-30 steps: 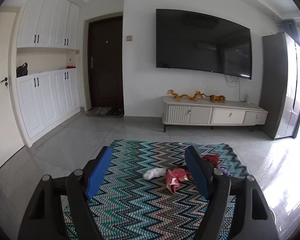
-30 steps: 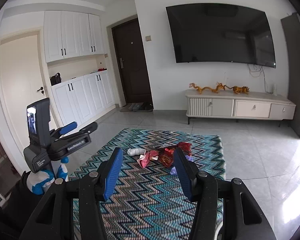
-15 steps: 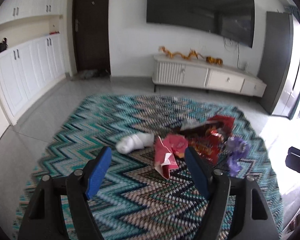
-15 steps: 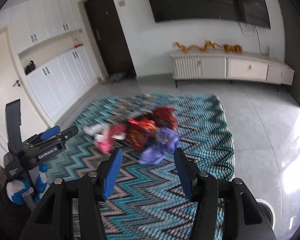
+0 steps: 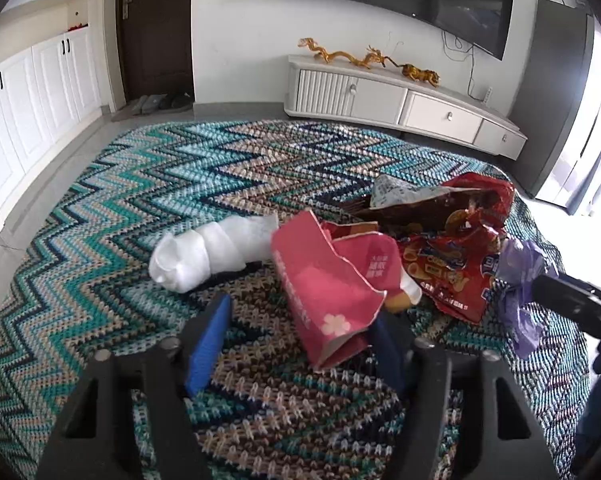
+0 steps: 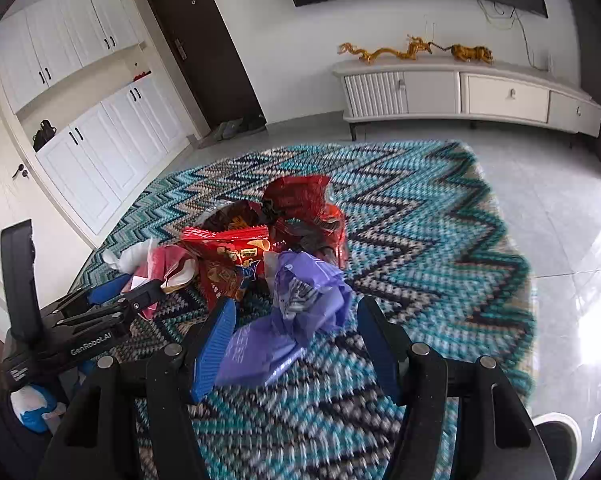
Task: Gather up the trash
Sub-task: 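Grasp the pink paper bag with left tool while right tool grasps purple plastic bag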
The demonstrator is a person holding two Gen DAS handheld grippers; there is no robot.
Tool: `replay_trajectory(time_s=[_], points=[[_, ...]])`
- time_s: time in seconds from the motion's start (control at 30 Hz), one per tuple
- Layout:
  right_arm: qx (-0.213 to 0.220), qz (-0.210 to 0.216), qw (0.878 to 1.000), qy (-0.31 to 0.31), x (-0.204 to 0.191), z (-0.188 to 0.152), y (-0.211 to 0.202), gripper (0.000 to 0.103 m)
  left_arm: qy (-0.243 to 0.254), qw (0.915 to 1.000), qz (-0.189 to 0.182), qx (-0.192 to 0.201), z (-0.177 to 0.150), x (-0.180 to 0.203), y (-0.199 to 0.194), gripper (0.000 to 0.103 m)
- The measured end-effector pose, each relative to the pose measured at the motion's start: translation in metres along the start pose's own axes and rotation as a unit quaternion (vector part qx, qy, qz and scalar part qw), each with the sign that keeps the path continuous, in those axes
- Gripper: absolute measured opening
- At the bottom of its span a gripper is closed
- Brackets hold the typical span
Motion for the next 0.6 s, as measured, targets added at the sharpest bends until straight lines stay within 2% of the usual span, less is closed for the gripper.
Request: replay_trajectory(time_s=[0.1, 0.13, 0.17, 0.2, 0.23, 0.43, 0.6], points=[[-0.007, 0.007, 1.000, 0.011, 0.002, -0.003, 0.011, 0.061, -0.009, 0.9997, -0.018, -0.015, -0.004, 0.000, 0.007, 0.041], [-0.009, 0.010, 1.000, 0.014, 0.003, -0.003, 0.015, 0.059, -0.011, 0.9996, -0.022, -0.015, -0.004, 0.000, 0.007, 0.035], [-0.012, 0.015, 1.000, 0.018, 0.004, -0.005, 0.018, 0.052, -0.014, 0.9994, -0.027, -0.013, -0.003, 0.000, 0.006, 0.031], [-0.015, 0.019, 1.000, 0.020, 0.004, -0.006, 0.019, 0.040, -0.016, 0.9993, -0.032, -0.011, -0.004, 0.000, 0.005, 0.030], [-0.019, 0.021, 0.999, 0.022, 0.005, -0.008, 0.020, 0.038, -0.017, 0.9993, -0.033, -0.008, -0.004, -0.001, 0.003, 0.029], [-0.009, 0.038, 0.999, 0.021, 0.000, -0.015, -0.003, 0.032, -0.014, 0.9994, -0.031, 0.009, -0.010, 0.003, -0.022, 0.029], [0.010, 0.059, 0.998, 0.018, -0.018, -0.025, -0.046, 0.032, -0.001, 0.9991, -0.025, 0.034, -0.019, 0.009, -0.063, 0.029]])
Point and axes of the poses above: each gripper's, at about its wrist camera, not at the fingertips, and y roughly the way its jaws point, x to its right, z to its top, the point moved 10 cm from there along y, roughly the way its jaws point, and after that the axes turned 2 degrees about y, right-handed, at the moved point
